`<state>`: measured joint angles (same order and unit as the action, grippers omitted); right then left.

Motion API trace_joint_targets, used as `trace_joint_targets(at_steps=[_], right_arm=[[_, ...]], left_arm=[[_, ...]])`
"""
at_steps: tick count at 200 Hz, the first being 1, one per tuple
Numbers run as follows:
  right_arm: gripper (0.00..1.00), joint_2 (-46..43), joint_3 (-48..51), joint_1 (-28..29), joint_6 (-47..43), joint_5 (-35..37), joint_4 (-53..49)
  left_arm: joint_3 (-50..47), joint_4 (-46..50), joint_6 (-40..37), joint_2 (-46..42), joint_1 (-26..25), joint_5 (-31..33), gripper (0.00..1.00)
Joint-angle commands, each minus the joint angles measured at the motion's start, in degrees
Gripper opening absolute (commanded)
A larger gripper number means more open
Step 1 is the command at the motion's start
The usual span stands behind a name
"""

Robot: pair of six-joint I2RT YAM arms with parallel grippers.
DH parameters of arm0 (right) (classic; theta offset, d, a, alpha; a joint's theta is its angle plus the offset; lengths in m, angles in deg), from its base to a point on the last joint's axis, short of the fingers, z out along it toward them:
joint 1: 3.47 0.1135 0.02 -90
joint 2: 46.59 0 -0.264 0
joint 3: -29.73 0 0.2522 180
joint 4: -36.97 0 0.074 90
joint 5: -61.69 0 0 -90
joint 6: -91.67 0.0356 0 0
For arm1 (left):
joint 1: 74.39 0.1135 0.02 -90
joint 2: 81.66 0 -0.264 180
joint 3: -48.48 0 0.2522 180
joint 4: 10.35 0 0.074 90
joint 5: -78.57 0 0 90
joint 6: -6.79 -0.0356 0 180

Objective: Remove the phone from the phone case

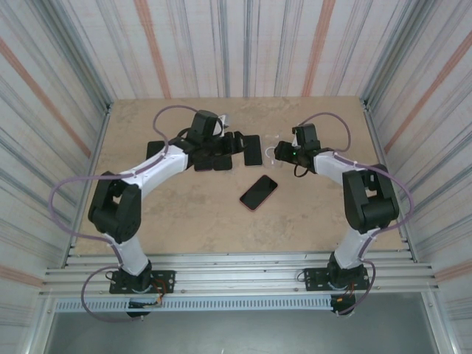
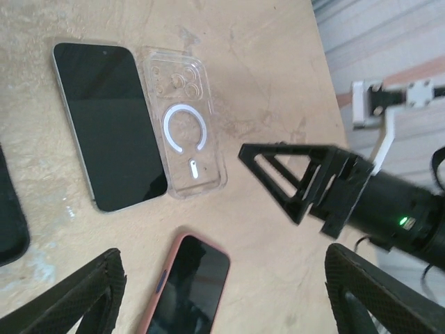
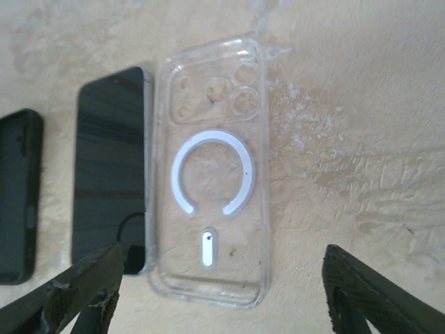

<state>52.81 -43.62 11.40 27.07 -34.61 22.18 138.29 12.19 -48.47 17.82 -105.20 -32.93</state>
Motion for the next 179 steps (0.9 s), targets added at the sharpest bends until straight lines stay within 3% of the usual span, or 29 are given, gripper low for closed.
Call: trace_joint_targets(at_steps=[1,8,14,20,63,67,71,113,179], right_arm=[[0.85,-5.6,2.6,-0.3,-2.9,-1.5,-4.9],[0.87,-7.2,3.7,-0.4,-2.9,-2.3,-5.5],[0.97,-8.5,4.5,-0.3,-2.9,-3.0,-6.0],[1.00,-9.9,5.3,-0.4,-2.9,-3.7,-6.8],[0.99,-19.2,10.5,-1.4,-2.7,-8.1,-11.8],[0.99,-19.9,10.9,-1.5,-2.7,-8.4,-12.1],[0.99,-20.7,11.3,-1.6,-2.6,-8.8,-12.4],[0.99,-26.2,15.8,-2.6,-0.7,-12.0,-13.5],[0.99,-29.8,20.5,-3.2,1.2,-12.1,-13.1]], left_arm=[[-3.0,6.5,-11.5,-3.7,0.0,-0.8,0.79],[-3.5,7.3,-13.1,-4.3,-0.5,-0.8,0.80],[-4.0,8.0,-14.3,-4.7,-1.0,-0.5,0.83],[-4.6,8.3,-15.4,-5.0,-1.6,-0.6,0.84],[-6.7,10.0,-20.1,-4.2,-8.1,1.7,0.89],[-6.7,10.1,-20.5,-4.1,-8.8,2.4,0.97],[-6.5,10.4,-20.8,-3.7,-9.6,3.1,0.99],[-5.0,13.2,-22.4,1.2,-14.7,8.2,0.99],[-1.5,16.8,-23.0,8.4,-18.4,14.9,0.99]])
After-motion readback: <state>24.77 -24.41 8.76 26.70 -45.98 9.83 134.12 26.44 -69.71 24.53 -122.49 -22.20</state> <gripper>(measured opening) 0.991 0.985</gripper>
